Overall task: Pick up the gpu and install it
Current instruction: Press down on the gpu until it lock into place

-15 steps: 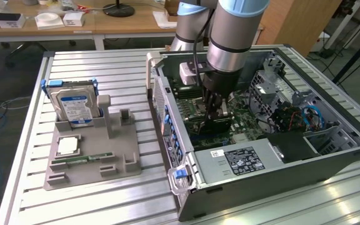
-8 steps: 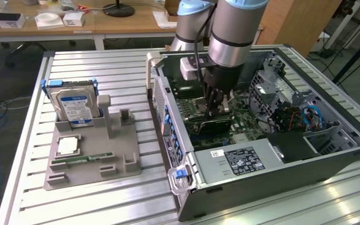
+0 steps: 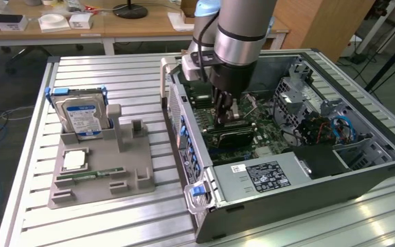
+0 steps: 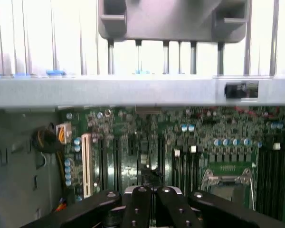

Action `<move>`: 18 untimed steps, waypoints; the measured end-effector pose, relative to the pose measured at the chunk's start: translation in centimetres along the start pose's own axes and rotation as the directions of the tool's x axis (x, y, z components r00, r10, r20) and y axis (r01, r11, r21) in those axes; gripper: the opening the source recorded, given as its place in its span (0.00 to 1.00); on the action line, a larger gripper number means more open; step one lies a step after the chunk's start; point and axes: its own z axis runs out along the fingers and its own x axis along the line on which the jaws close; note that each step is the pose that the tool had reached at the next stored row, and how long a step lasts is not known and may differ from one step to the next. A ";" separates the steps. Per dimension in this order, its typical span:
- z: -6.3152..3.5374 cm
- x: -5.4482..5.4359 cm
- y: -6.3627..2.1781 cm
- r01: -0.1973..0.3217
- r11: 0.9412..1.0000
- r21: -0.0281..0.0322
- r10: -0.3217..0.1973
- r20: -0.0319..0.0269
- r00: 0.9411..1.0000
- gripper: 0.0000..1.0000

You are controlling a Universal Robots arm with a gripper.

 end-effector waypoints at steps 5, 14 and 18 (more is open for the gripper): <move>-0.23 0.1 1.68 0.000 1.000 -0.028 0.000 -0.001 1.000 0.11; -0.50 0.1 3.10 -0.001 0.999 -0.053 0.001 -0.001 1.000 0.11; -0.51 0.1 3.34 -0.001 0.999 -0.052 0.001 -0.001 1.000 0.11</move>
